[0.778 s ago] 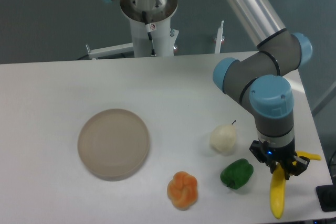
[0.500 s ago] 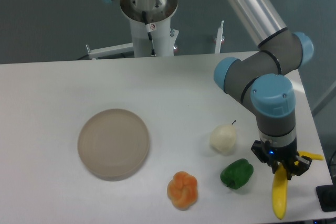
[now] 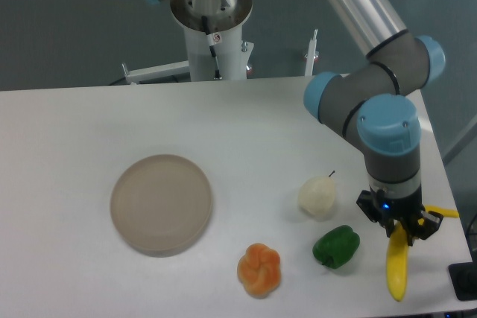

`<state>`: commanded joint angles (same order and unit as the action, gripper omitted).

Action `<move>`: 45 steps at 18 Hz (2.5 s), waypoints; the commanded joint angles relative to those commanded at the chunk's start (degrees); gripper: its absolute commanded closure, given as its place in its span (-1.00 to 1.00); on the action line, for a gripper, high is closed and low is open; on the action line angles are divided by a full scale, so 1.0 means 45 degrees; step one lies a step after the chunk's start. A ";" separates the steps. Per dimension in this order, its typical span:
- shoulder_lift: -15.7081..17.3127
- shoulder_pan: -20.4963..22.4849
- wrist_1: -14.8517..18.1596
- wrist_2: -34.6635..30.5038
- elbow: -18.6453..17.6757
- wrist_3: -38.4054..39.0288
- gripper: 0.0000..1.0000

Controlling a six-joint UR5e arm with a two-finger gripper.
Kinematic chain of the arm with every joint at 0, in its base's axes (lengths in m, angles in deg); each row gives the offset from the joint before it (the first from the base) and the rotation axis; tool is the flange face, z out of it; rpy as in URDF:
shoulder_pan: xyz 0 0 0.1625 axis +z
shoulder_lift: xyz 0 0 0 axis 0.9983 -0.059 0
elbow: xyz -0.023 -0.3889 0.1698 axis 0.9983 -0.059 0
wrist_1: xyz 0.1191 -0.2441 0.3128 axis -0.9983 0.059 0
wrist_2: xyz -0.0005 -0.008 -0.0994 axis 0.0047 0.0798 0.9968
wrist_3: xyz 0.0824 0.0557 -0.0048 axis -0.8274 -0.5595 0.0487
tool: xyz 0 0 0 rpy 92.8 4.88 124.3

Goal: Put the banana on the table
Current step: 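Lift the banana and carry it past the pear toward the plate, then lower the banana onto the table between the plate and pear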

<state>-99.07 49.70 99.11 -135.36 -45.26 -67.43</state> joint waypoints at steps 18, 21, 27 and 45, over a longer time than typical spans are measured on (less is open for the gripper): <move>0.6133 0.0762 0.0059 0.0564 -0.8242 -0.2910 0.36; 0.6661 0.0664 0.0117 0.1889 -0.9199 -0.1939 0.36; 0.6371 0.0236 0.0117 0.2793 -0.9573 0.2670 0.36; 0.4027 -0.1660 -0.0175 0.2617 -0.9417 0.5118 0.32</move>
<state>-80.95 42.23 98.32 -123.58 -87.64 -44.40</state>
